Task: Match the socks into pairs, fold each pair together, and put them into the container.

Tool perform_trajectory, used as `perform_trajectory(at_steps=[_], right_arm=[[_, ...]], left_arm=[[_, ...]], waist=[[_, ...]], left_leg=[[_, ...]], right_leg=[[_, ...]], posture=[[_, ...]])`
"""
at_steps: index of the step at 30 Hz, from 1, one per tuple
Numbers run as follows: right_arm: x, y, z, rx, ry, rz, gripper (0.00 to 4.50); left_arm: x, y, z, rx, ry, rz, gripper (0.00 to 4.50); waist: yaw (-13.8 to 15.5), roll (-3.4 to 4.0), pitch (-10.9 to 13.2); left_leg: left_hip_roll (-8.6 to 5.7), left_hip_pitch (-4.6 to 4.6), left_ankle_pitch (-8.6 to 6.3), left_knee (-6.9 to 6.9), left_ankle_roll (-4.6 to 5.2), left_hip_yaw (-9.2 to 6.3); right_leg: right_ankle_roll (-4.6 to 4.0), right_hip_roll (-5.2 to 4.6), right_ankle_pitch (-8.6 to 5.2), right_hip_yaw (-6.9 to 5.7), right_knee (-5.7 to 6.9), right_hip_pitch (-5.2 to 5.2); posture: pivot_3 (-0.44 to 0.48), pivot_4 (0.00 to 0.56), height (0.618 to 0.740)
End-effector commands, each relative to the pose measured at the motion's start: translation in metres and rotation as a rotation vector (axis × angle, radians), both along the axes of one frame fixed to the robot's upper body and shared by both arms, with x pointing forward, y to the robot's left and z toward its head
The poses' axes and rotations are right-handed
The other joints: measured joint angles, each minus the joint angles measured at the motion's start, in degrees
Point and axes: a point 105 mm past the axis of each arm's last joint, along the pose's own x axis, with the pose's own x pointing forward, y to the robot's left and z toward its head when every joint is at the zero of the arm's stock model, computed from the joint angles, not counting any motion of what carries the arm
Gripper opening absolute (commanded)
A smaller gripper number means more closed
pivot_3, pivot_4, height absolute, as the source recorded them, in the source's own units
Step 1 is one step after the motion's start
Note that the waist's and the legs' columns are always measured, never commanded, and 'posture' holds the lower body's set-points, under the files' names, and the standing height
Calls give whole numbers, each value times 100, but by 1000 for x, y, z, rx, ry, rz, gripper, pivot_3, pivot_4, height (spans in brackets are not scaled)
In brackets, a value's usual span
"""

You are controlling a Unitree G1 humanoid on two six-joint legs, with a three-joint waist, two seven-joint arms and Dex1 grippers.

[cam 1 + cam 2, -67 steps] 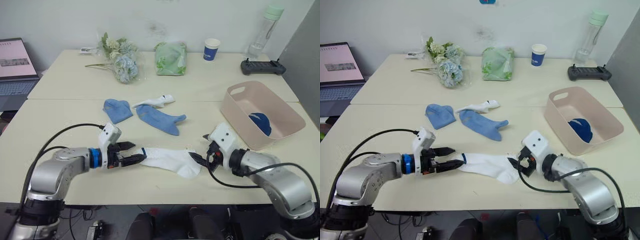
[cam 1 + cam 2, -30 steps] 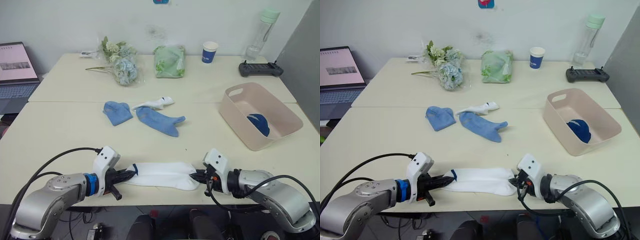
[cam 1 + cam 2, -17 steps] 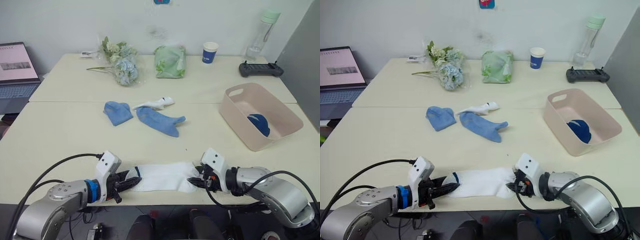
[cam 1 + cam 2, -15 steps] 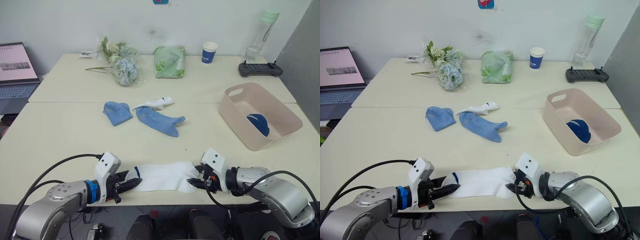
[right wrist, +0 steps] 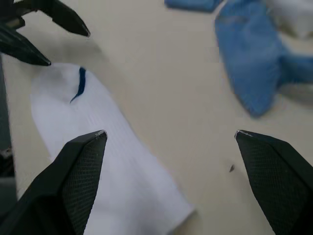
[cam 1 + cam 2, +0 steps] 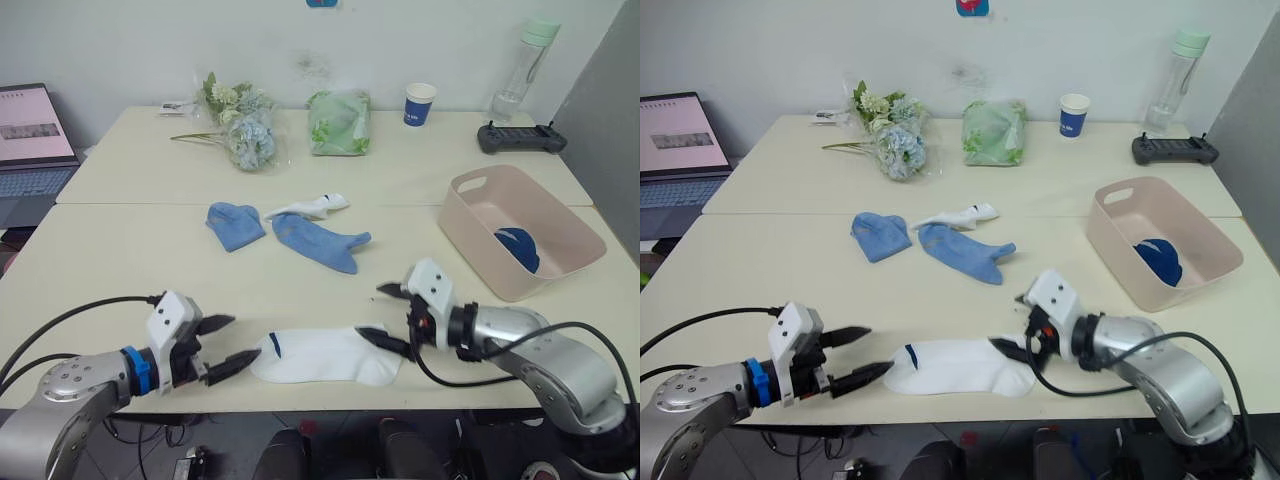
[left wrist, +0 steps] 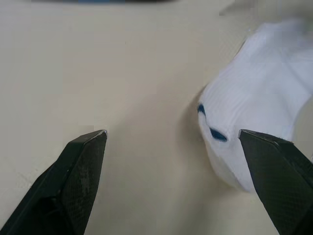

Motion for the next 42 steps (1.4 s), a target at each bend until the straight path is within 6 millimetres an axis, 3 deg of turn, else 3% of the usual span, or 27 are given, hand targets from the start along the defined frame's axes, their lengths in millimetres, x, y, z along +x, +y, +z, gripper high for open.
perform_trajectory(at_steps=[1,3,7,13,19,26,31,39,40,42], right_arm=[[32,12,37,66,-223,-71,4500],[45,15,42,62,-283,-99,4500],[92,30,56,5,-423,-161,4500],[140,59,48,-185,-543,-112,4500],[160,84,29,-320,-579,-45,4500],[175,94,21,-389,-567,-125,4500],[180,93,19,-404,-545,-190,3265],[174,105,16,-351,-510,-173,275],[173,107,17,-329,-504,-162,36],[171,108,19,-288,-496,-140,36]], left_arm=[[17,9,27,-12,-172,97,4491],[20,10,30,-25,-192,122,4491],[28,8,44,-47,-270,187,4491],[31,-1,52,-26,-311,173,4491],[26,-15,49,-30,-305,144,4491],[27,-24,47,-19,-304,125,4491],[29,-28,48,-12,-309,118,4500],[29,-32,46,-5,-308,110,4500],[29,-31,46,-7,-308,115,4500],[29,-29,47,-10,-307,127,4500]], waist=[[-10,-1,0],[4,-2,-1],[-5,-2,0],[-12,-1,0],[-27,0,0],[-44,2,2],[-44,3,2],[-82,5,3],[-97,5,3],[-98,5,3]], left_leg=[[4,1,0,0,0,0],[3,2,0,-1,-1,-2],[-2,-13,0,2,-3,6],[2,-5,0,1,-3,11],[-1,-9,12,0,-24,15],[1,-9,14,-2,-27,13],[0,-10,14,-2,-27,12],[2,-10,14,-2,-27,12],[2,-10,14,-2,-26,11],[2,-11,13,-3,-26,10]], right_leg=[[-3,4,5,-1,0,-1],[-4,5,6,-2,0,-1],[-3,-2,6,4,-6,-13],[-3,1,10,4,-6,-12],[-3,-1,11,10,-6,-16],[-4,0,11,9,-2,-18],[-4,0,11,9,-2,-18],[-4,0,11,8,1,-20],[-4,0,11,8,1,-20],[-4,0,11,7,1,-20]], posture=[[0,150,740],[0,150,740],[0,150,740],[0,150,740],[0,150,740],[0,150,740],[0,150,740],[0,150,740],[0,150,740],[0,150,740]])
